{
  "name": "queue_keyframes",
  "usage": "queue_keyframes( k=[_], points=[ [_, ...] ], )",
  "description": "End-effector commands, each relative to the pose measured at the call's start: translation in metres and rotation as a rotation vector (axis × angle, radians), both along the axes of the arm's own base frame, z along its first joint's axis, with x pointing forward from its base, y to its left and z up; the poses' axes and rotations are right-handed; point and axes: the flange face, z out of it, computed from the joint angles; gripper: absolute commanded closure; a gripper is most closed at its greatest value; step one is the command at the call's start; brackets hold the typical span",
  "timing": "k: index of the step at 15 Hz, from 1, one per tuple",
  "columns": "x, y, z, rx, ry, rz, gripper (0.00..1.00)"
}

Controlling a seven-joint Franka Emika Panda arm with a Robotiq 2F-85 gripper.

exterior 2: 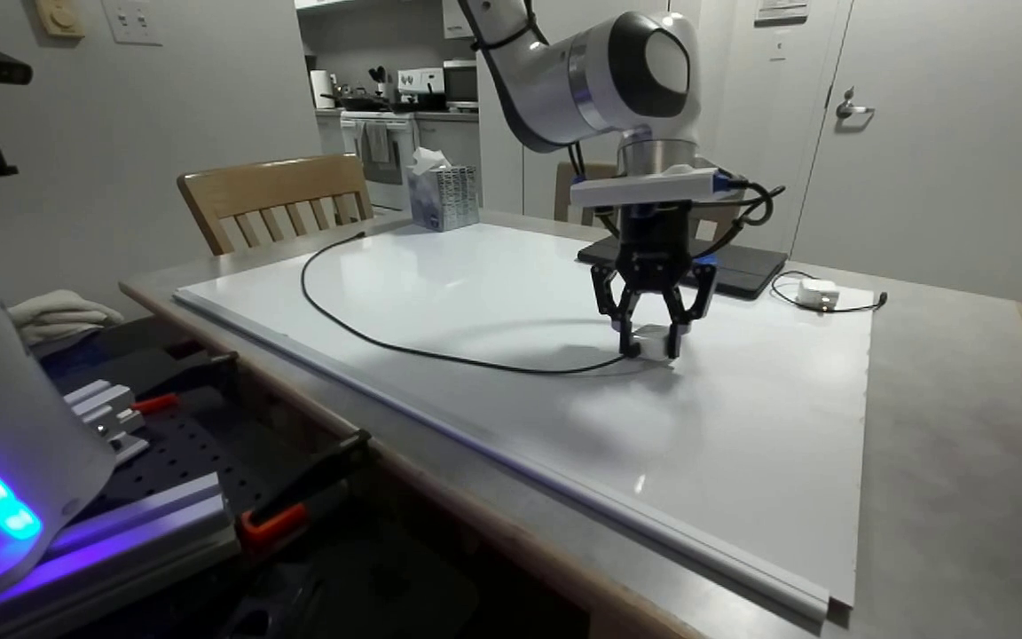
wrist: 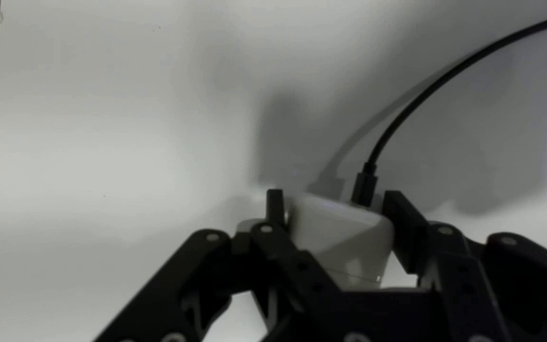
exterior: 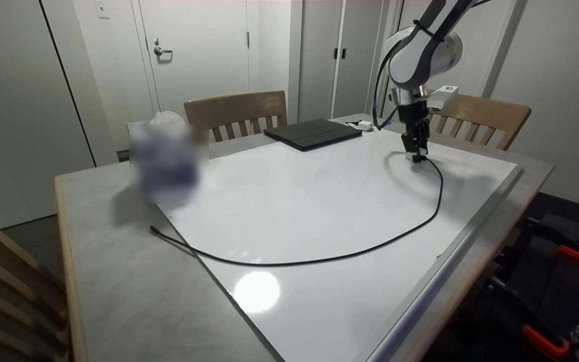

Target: Form a loose circle using the cable

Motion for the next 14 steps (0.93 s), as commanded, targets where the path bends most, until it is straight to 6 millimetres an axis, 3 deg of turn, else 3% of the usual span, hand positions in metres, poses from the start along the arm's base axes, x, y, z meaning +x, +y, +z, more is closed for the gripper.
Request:
queue_keyframes(
  k=[1,10,11,14],
  points=[
    [0.001,0.002,0.000,0.006,0.004,0.024,0.71],
    [0.033,0.085,-0.008,0.116,0.020,0.484,0.71],
    [0.032,0.068,0.003,0.087,-0.002,0.396,0.46],
    [0.035,0.077,0.003,0.100,0.009,0.451,0.46]
  ],
)
